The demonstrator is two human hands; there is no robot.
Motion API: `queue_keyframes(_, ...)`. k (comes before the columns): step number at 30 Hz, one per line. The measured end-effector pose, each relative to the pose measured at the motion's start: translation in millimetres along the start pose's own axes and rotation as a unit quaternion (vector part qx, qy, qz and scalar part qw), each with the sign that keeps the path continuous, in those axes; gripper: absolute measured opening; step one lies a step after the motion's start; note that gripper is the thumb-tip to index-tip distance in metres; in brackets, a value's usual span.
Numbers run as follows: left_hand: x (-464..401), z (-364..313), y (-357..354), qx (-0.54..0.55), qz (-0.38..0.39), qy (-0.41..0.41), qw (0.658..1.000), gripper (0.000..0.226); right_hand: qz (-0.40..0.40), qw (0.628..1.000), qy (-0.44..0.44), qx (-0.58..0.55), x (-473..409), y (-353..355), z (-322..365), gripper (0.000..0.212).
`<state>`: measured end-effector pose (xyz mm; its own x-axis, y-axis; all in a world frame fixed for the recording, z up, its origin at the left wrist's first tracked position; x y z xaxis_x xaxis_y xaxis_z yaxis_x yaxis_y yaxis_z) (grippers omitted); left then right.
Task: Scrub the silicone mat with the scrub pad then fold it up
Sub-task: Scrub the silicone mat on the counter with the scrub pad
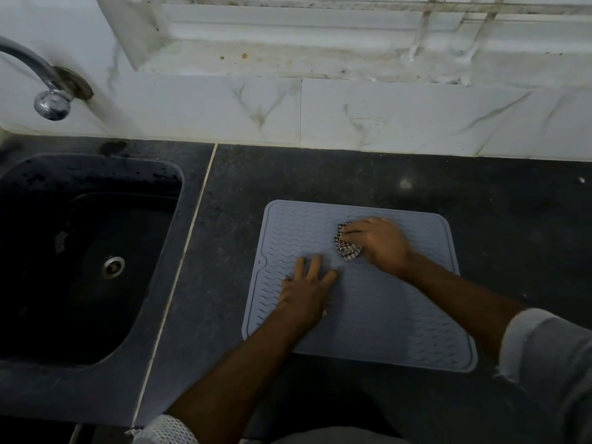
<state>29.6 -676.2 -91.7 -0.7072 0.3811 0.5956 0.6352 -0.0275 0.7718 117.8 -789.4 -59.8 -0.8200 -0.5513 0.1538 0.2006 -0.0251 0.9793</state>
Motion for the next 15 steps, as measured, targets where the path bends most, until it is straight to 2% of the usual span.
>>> queue_keyframes(4, -2.3, 0.0, -1.5, -0.004, 0.014, 0.003, 1.0, 0.09, -0.037, 0.999, 0.01, -0.024, -23.3, 13.1, 27.9, 0.043)
queue_keyframes(8, -3.2, 0.2, -2.6, -0.014, 0.015, 0.006, 1.0, 0.09, -0.019, 0.999, 0.038, 0.0, -37.1, -0.7, 54.0, 0.05)
queue_keyframes(15, -3.8, 1.5, -2.6, -0.01, 0.004, -0.004, 1.0, 0.088, -0.033, 0.999, -0.002, -0.002, 18.7, -3.9, -6.0, 0.05)
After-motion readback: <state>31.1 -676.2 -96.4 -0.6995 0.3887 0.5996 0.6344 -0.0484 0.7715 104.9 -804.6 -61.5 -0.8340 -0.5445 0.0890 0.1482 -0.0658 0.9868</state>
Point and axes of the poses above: each hand's wrist, its own x-axis away from the middle knuckle, its own y-axis out of the back of the hand, z = x × y, the point moved 9 cm from there along -x, towards the middle knuckle, and after that the axes turned 5 degrees about z, right-handed, at the moved point
